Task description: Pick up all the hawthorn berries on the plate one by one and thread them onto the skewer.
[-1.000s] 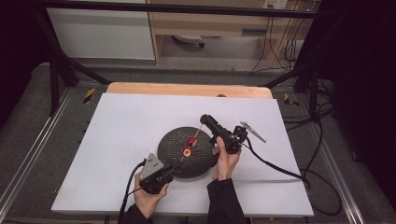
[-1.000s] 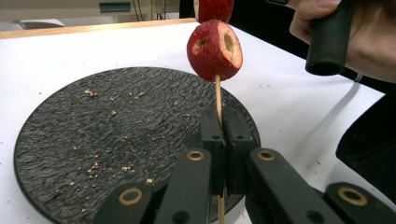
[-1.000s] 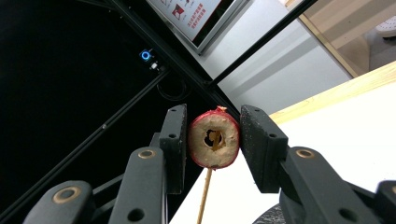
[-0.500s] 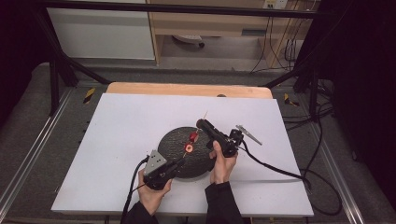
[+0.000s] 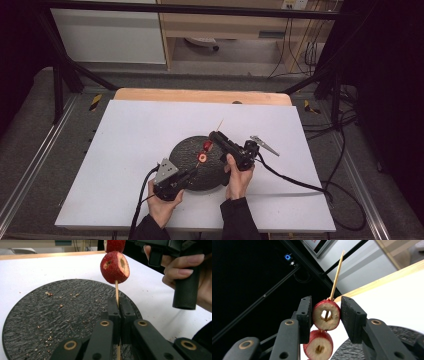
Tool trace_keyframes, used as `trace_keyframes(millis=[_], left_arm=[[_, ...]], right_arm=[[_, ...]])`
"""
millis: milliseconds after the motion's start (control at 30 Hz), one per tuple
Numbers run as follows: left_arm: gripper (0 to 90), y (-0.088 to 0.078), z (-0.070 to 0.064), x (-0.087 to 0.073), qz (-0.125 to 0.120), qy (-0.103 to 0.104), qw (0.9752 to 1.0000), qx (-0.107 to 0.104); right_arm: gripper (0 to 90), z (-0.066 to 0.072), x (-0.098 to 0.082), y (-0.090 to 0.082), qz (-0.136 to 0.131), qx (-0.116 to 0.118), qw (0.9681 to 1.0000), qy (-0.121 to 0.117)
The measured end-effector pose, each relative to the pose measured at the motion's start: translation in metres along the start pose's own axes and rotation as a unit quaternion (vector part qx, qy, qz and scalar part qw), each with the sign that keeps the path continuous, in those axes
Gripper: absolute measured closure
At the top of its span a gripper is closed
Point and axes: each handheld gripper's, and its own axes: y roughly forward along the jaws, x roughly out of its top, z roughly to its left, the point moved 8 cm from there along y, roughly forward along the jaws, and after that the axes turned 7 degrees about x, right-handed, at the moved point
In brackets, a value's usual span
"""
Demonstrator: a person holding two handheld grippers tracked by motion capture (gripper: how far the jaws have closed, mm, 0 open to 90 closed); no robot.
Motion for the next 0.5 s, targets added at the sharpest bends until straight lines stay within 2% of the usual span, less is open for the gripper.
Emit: trace_keyframes(millis=[167,300,367,500], left_arm=[[88.1,-0.004,0.007,-0.005,0.008,-0.001,1.0000,0.002],[88.1,-0.007,0.014,-0.008,0.017,0.000,0.9998,0.006],[88.1,-0.008,0.017,-0.009,0.020,0.002,0.9998,0.008],[88.1,-0.013,0.024,-0.010,0.027,0.004,0.9996,0.012]], right_arm=[[49.7,-0.001,0.006,-0.004,0.025,-0.012,0.9991,-0.033],[40.4,-0.003,0.006,-0.008,0.055,-0.023,0.9963,-0.062],[34.3,-0.006,0.004,-0.009,0.076,-0.031,0.9939,-0.073],[22.9,-0.012,-0.001,-0.011,0.122,-0.041,0.9865,-0.101]])
